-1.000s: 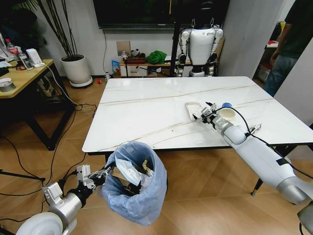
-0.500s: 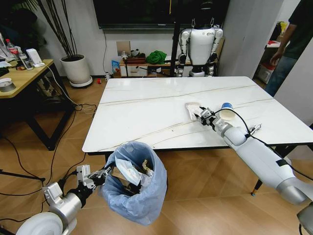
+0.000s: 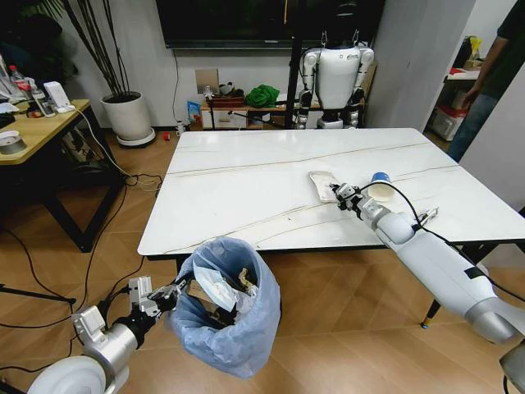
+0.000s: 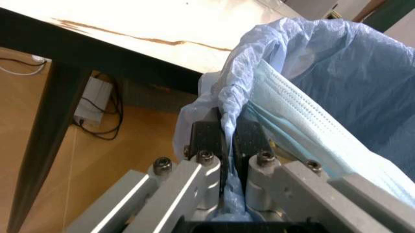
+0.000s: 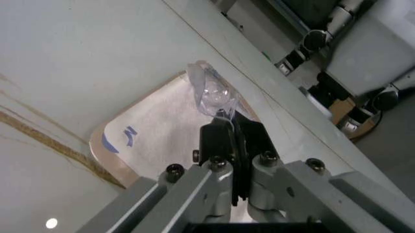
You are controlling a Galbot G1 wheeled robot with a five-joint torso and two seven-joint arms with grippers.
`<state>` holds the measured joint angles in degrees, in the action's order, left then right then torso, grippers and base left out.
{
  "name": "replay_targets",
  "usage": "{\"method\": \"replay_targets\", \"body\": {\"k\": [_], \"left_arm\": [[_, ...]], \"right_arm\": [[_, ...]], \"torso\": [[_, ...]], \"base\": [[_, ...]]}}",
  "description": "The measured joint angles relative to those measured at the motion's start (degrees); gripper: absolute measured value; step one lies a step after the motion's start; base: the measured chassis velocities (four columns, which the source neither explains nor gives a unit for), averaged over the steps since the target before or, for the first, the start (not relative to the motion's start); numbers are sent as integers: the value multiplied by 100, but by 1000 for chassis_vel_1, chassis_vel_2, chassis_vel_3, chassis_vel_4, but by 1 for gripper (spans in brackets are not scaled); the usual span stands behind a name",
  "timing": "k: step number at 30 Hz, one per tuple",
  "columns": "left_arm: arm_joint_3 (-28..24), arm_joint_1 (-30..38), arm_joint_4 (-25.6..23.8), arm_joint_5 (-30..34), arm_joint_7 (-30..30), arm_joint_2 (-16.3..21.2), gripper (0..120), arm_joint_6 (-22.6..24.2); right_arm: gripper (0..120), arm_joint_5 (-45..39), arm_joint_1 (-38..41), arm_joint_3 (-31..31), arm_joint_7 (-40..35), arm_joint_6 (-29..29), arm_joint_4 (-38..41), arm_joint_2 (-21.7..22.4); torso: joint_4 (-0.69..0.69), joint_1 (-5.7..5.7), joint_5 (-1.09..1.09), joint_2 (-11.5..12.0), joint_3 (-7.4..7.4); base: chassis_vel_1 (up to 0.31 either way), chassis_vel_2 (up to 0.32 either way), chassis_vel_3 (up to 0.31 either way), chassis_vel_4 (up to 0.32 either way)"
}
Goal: Pick up the trash bin and place the trash from the table into it.
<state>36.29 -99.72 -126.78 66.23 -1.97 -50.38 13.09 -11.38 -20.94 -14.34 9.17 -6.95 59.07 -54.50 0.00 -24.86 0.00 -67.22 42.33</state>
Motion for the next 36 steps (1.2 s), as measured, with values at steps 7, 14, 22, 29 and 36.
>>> {"method": "replay_targets", "body": {"k": [7,14,22,29,36], "left_arm": [[-14,17,-1,0,0,-7,0,0],[-42,68,-5,-7,-1,9,0,-1],[-70,67,-18,-36,1,53,0,-1],[-74,63,-61,-51,7,97,0,-1],[-78,38,-89,-86,22,106,0,-2]], "right_arm": [[0,-297,69,-27,82,-14,221,129],[0,-1240,59,-58,90,295,1274,542],[0,-2301,-199,73,91,623,2594,1342],[0,-3623,-452,283,102,904,4203,2326],[0,-4536,-547,370,80,1284,5449,3036]], "torso": [[0,0,0,0,0],[0,0,0,0,0],[0,0,-3,0,0],[-1,0,0,0,0],[0,0,1,0,0]], "base": [[0,0,0,0],[0,0,0,0],[0,0,0,0],[0,0,0,0],[0,0,0,0]]}}
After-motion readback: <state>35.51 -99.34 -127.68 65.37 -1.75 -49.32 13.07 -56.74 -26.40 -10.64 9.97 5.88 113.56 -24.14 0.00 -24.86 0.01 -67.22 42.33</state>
